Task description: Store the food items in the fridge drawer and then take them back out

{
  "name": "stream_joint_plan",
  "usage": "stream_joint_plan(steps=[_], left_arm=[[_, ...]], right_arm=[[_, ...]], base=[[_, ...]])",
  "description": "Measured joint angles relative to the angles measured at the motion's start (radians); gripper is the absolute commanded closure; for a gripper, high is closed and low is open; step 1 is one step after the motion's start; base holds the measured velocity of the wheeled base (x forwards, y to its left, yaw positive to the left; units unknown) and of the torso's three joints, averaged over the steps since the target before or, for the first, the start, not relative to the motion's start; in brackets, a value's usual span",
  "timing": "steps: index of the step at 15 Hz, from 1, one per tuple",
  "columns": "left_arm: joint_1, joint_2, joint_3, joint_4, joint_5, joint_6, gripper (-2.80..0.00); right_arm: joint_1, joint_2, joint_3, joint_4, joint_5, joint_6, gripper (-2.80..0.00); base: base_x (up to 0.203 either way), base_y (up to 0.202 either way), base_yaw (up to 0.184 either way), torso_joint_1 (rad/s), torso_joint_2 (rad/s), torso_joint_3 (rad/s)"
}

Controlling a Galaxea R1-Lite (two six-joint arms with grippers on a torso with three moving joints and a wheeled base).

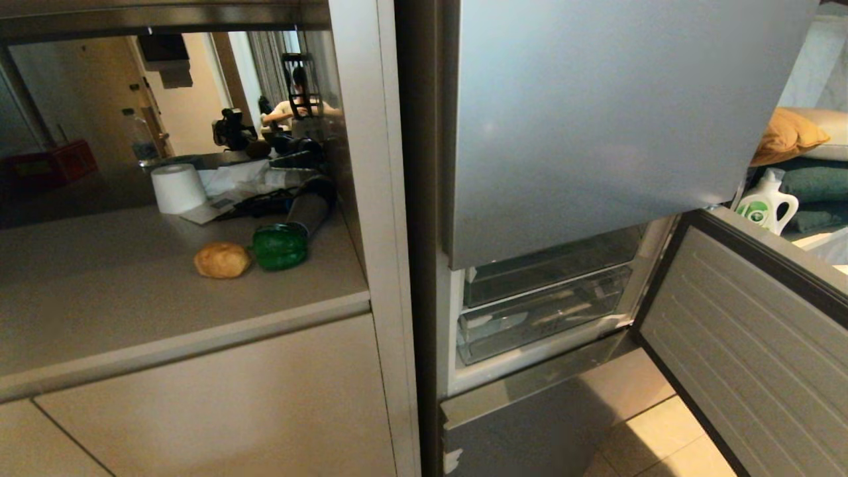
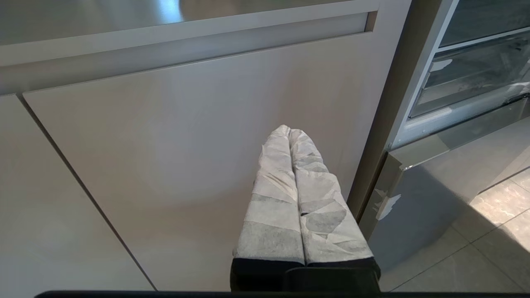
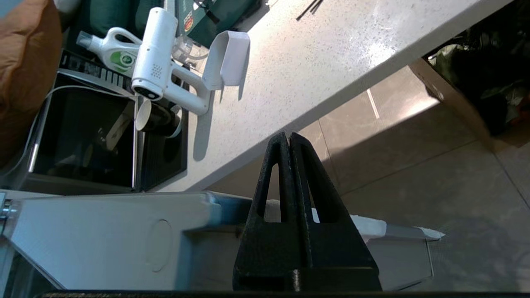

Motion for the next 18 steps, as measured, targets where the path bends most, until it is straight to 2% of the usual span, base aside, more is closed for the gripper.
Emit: stream_joint_plan(steps=[4, 9, 18], left_arm=[[0.0, 0.0, 0.0, 0.0, 0.0, 0.0, 0.0], [0.0, 0.0, 0.0, 0.0, 0.0, 0.0, 0.0], [0.0, 0.0, 0.0, 0.0, 0.0, 0.0, 0.0]], right_arm=[[0.021, -0.049, 0.066, -0.004, 0.005, -0.02, 0.0], [0.076, -0.235, 0.173, -0.001, -0.012, -0.02, 0.0], [0.102, -0.406, 0.238, -0.005, -0.051, -0.008, 0.0]], base=[[0.0, 0.0, 0.0, 0.0, 0.0, 0.0], [0.0, 0.0, 0.0, 0.0, 0.0, 0.0], [0.0, 0.0, 0.0, 0.0, 0.0, 0.0]])
